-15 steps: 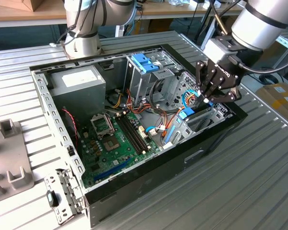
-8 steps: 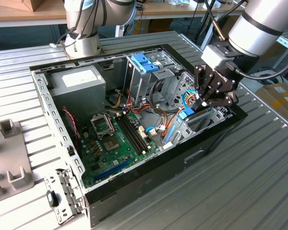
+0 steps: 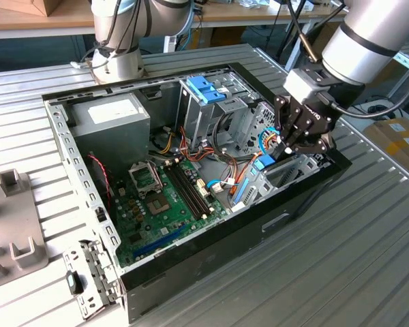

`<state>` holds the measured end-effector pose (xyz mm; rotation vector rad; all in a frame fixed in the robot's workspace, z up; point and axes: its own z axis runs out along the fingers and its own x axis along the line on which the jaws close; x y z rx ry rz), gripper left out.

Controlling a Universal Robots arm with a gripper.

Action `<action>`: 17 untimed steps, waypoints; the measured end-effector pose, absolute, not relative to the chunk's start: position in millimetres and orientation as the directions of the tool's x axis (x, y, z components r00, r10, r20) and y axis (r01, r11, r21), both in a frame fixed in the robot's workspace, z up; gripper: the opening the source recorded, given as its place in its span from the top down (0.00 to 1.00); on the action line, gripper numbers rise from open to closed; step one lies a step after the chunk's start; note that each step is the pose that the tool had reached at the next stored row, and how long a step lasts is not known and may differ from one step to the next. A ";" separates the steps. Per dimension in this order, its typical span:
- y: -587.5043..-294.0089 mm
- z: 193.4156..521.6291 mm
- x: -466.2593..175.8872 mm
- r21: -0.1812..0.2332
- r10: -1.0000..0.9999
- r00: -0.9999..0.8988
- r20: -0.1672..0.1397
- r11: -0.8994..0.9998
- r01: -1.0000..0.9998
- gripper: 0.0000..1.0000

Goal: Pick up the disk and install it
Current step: 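Insert the disk into the insertion slot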

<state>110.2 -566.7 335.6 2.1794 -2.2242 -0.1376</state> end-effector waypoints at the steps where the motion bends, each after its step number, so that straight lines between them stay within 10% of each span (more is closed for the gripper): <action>1: -566.6 334.6 110.3 0.080 -0.999 -0.022 -0.044 0.018 -0.997 0.90; 17: -566.7 351.6 111.2 0.080 -0.999 -0.022 -0.044 0.019 -0.997 0.90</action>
